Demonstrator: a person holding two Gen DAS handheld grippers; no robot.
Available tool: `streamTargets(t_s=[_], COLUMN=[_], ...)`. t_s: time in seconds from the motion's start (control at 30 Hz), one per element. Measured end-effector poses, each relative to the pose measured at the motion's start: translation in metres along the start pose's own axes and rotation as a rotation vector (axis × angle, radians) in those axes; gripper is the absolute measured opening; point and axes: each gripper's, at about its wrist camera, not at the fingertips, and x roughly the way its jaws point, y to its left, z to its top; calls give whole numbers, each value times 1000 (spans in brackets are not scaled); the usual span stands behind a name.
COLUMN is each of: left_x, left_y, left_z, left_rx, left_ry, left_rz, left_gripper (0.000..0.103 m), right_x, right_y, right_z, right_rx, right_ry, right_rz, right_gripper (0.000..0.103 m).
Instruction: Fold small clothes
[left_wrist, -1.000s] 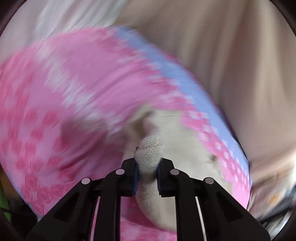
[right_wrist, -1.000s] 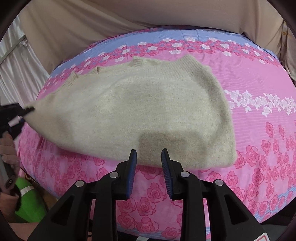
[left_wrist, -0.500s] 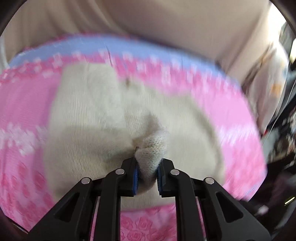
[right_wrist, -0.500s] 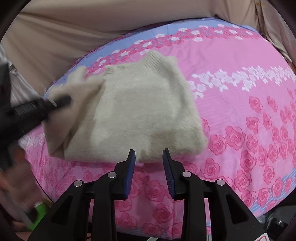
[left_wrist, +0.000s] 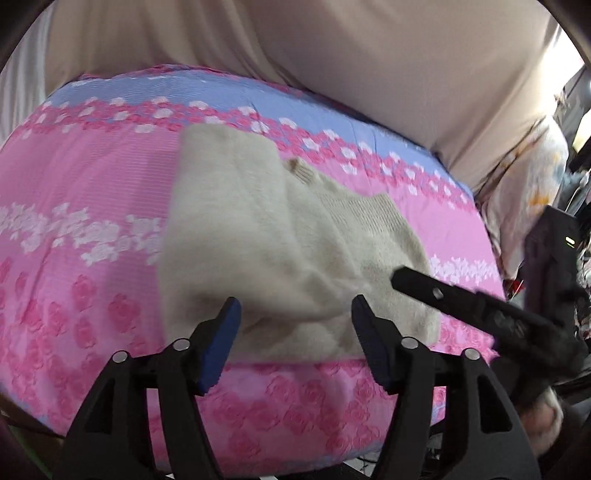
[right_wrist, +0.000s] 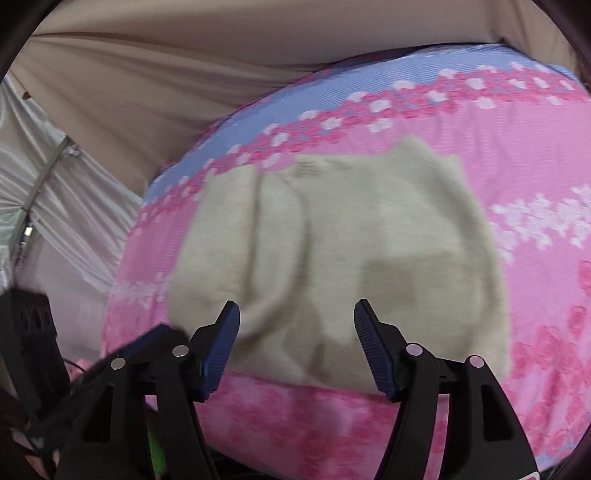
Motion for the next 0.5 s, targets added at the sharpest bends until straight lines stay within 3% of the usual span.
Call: streamTargets(t_s=[0.07,0.17,0.3,0.5], left_x=[-18,-31,-51,-56], left_y=[22,68,113,131], left_z=[-5,-14,-27,-30], left_rx=[-41,-159,-266,-295], left_ry=[-14,1,-24,-31], left_rz=[49,117,173,178], left_gripper=[74,74,74,74], right_x=[12,37,60,96], right_y=[7,10,16,60], right_z=[3,6,8,18], right_rx=[14,74,188,43], right_ry=[32,100,166,226], right_rz=[25,15,79,-40], right_gripper=[67,68,68,71])
